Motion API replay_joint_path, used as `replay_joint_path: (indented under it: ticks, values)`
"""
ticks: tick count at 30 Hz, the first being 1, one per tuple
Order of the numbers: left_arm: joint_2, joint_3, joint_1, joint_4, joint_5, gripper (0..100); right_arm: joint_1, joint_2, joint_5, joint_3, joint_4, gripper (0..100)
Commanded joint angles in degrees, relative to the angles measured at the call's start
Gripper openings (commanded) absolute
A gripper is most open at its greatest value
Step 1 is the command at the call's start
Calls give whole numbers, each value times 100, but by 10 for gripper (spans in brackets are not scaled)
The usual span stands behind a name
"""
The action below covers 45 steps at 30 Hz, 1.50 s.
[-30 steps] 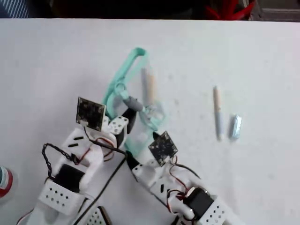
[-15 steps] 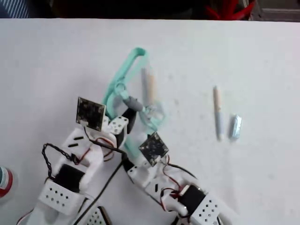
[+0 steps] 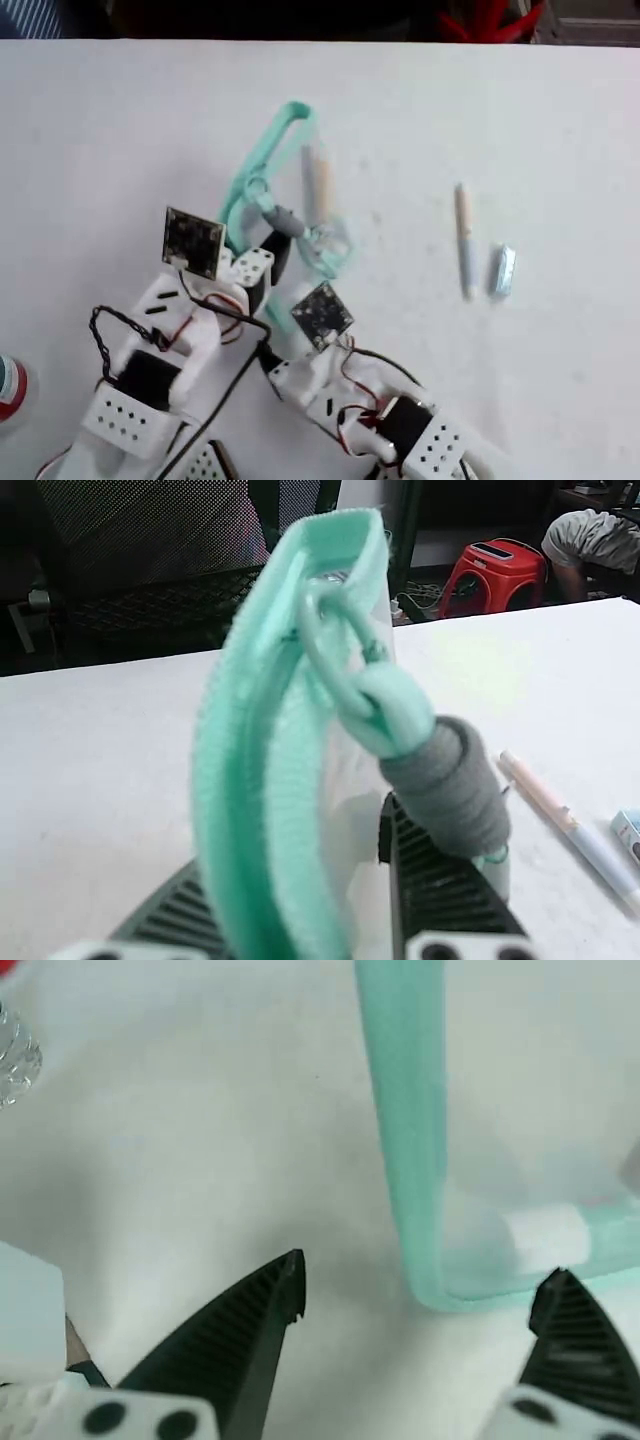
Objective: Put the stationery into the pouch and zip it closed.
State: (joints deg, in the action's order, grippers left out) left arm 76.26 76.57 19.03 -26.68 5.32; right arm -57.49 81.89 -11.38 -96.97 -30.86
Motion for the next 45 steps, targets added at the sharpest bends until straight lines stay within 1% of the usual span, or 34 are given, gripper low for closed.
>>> replay_joint_path:
  ticks: [1,7,10,14,16,18,22,24,26,31,37,45]
  values:
    - [57,-176,-31,167,-9,148,40,-22,-132,-18,40,349]
    - [57,-176,-40,167,-9,148,127,-22,-308,35,198,350]
    - [57,-176,-40,167,0,148,400,-22,-668,-18,198,350]
    - [57,-176,-40,167,0,148,505,-31,-1204,-18,101,350]
    - [57,-176,-40,167,0,148,725,-22,-1266,-18,189,350]
    - [57,-176,-40,167,0,148,1218,-22,-1160,-9,479,348]
    - [57,-176,-31,167,-9,148,2703,-22,-1055,-18,646,348]
    - [57,-167,-4,167,-9,147,3231,-66,-1046,-18,470,348]
    - [57,-158,4,167,-9,147,3530,-57,-993,-18,-40,348]
    - [57,-158,4,167,-9,146,3626,-13,-255,0,-1525,348]
    - [57,-158,4,167,-9,146,3600,286,-299,-18,-1596,348]
    - [57,-158,-40,167,-9,146,3600,295,-299,-18,-1596,348]
